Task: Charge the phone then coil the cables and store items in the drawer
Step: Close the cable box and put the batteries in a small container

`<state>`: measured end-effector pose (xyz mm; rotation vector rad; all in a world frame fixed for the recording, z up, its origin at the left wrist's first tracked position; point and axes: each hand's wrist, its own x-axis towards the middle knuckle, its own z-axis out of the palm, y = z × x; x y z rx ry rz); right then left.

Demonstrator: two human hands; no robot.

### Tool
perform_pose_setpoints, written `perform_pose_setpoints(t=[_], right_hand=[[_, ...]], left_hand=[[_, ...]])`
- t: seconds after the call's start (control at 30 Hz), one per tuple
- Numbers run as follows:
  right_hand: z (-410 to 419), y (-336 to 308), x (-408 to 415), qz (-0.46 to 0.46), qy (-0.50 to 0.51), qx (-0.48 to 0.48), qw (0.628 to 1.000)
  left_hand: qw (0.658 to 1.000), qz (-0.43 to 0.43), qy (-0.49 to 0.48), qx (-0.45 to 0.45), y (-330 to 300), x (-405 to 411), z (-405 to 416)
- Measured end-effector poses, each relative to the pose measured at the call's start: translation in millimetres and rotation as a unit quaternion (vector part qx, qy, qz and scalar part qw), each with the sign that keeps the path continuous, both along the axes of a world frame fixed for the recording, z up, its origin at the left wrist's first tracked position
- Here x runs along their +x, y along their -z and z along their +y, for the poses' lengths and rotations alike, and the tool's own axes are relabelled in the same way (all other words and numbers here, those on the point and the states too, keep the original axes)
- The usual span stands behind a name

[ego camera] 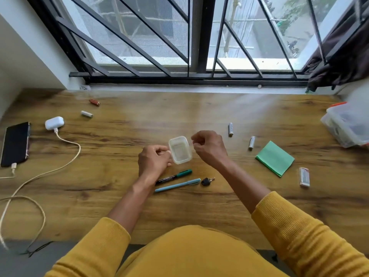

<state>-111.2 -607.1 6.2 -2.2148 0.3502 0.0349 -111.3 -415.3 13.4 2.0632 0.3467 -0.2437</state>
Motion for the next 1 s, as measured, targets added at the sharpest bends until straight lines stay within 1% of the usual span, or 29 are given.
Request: perform_pose_setpoints(t=[0.1,0.17,0.3,0.4,0.53,0.63,0.7,0.73,0.8,0.87,0.9,0.97,1.0], right_hand=[[-10,4,2,-0.031,0.036,-0.044,0.998],[-16,8,4,-0.028,0.050,-0.073,0.996],[-14,16,7,0.025,0.043,-0.104,0.993],[-11,19,5,0.043,0.050,-0.123,0.990],[-13,20,3,0.033,0.075,-0.112,0.990],[-16,8,1,-0.003,0.082,-0.073,0.994],[-16,-8,-3,-0.043,0.069,-0.052,0.995],[-14,-17,-4,-0.063,0.064,-0.043,0.995],[-9,-31,-8,-0.099,0.059,-0.030,0.993],[-1,-39,-11,-0.121,0.049,-0.023,0.991],[2,-41,-12,-0.128,0.041,-0.023,0.991],[7,-43,-17,-0.139,0.022,-0.021,0.990],[8,-43,-19,-0.141,0.012,-0.015,0.990]], left_hand=[[0.999,-0.040,-0.006,0.033,-1,2,4],[0.997,-0.069,-0.004,0.044,-5,1,3],[0.995,-0.101,0.009,-0.003,-17,-4,-6],[0.994,-0.102,0.023,-0.040,-19,-5,-15],[0.992,-0.099,0.053,-0.058,-24,-6,-22],[0.990,-0.099,0.068,-0.067,-24,-4,-28],[0.988,-0.077,0.069,-0.114,-26,-1,-35],[0.985,-0.051,0.061,-0.155,-28,0,-39],[0.962,0.027,0.027,-0.270,-34,2,-48],[0.917,0.098,0.004,-0.387,-40,2,-53],[0.894,0.120,-0.002,-0.432,-42,2,-54],[0.858,0.150,-0.024,-0.490,-45,3,-57],[0.847,0.163,-0.039,-0.504,-47,3,-58]])
